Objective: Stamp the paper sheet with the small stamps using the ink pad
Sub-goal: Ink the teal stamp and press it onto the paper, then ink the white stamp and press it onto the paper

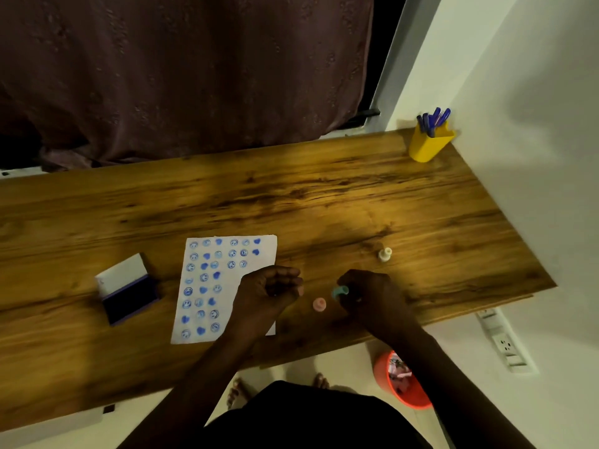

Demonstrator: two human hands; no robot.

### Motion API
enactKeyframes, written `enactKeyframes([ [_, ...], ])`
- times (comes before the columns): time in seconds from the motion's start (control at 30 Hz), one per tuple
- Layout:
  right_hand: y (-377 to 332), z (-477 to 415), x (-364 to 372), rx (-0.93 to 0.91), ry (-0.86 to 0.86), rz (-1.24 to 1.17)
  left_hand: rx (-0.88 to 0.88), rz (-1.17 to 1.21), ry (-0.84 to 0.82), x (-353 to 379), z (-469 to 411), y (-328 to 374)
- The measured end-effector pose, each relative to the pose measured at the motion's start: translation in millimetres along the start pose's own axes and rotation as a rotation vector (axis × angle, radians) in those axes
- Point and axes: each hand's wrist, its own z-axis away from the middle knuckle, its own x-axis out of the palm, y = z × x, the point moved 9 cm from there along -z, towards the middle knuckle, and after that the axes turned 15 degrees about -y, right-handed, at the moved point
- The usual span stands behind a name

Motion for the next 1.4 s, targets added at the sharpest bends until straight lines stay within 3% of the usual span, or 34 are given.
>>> enactKeyframes([
  [0.23,11,-8,21,0.045,-0.115,0.091,-0.006,-0.019,-0.004,9,-2,1],
  [0.53,14,-10,27,-0.004,-0.141,0.111,-0.003,-0.011,0.006,11,-6,-6],
  [0.67,24,-11,12,0.015,-0.08,0.059,-0.001,-0.032,0.022,10,-7,-7],
  [0.9,64,-12,-64,0.112,0.293,0.147,0.02,-0.088,0.026,15,-13,-5],
  [1.03,90,-21,-70,0.202,0.29,0.181,0.008,-0.121,0.007,21,-16,-5],
  [1.4,101,-41,-63,0.214,0.224,0.177,-0.005,-0.093,0.02,25,-17,-3],
])
